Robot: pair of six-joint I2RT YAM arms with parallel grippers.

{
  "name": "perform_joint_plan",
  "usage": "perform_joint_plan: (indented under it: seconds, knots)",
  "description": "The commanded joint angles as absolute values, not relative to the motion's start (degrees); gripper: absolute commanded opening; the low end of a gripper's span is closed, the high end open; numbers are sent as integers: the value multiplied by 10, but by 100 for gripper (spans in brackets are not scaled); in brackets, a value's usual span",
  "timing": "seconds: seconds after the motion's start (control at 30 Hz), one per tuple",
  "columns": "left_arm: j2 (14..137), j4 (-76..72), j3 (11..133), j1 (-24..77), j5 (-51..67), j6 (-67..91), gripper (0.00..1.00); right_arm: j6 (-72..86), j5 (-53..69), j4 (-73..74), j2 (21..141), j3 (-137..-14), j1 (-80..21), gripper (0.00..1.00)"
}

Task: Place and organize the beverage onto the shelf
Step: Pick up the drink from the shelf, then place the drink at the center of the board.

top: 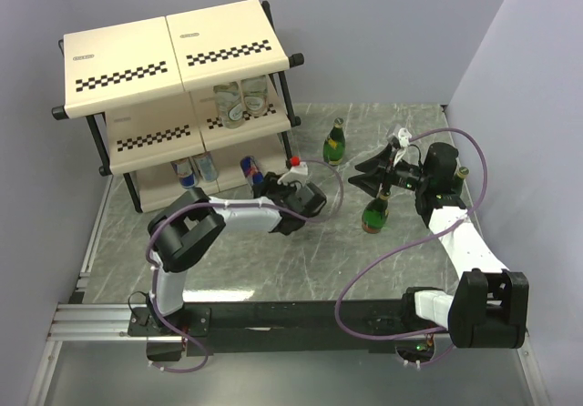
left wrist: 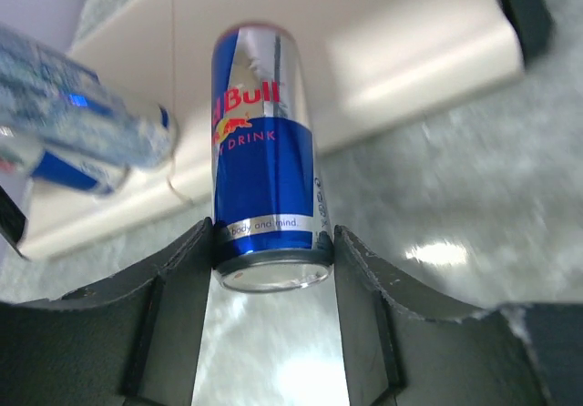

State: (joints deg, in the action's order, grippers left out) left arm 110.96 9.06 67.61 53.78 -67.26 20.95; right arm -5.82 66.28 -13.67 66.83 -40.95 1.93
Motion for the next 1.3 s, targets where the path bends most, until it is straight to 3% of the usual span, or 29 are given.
perform_joint_plan:
  seconds: [0.0, 0.2, 0.4, 0.53, 0.93, 1.27]
  knots:
    - [1090, 186, 678, 576, -703, 346, 40, -59, 676, -154, 652, -410, 25, 57]
    - [1142, 415, 719, 636, -733, 600, 43, -59, 677, -154, 649, -410, 26, 57]
    - [1203, 618, 766, 670, -740, 823, 57, -63, 679, -146, 648, -413, 31, 57]
    - [1206, 625, 765, 683, -731, 842, 70, -65, 680, -144, 645, -412, 33, 57]
    - [1113, 579, 734, 717, -671, 827, 95, -67, 680, -142, 645, -412, 40, 57]
    - [860, 313, 562, 673, -479, 673, 99, -67, 686, -142, 647, -411, 52, 57]
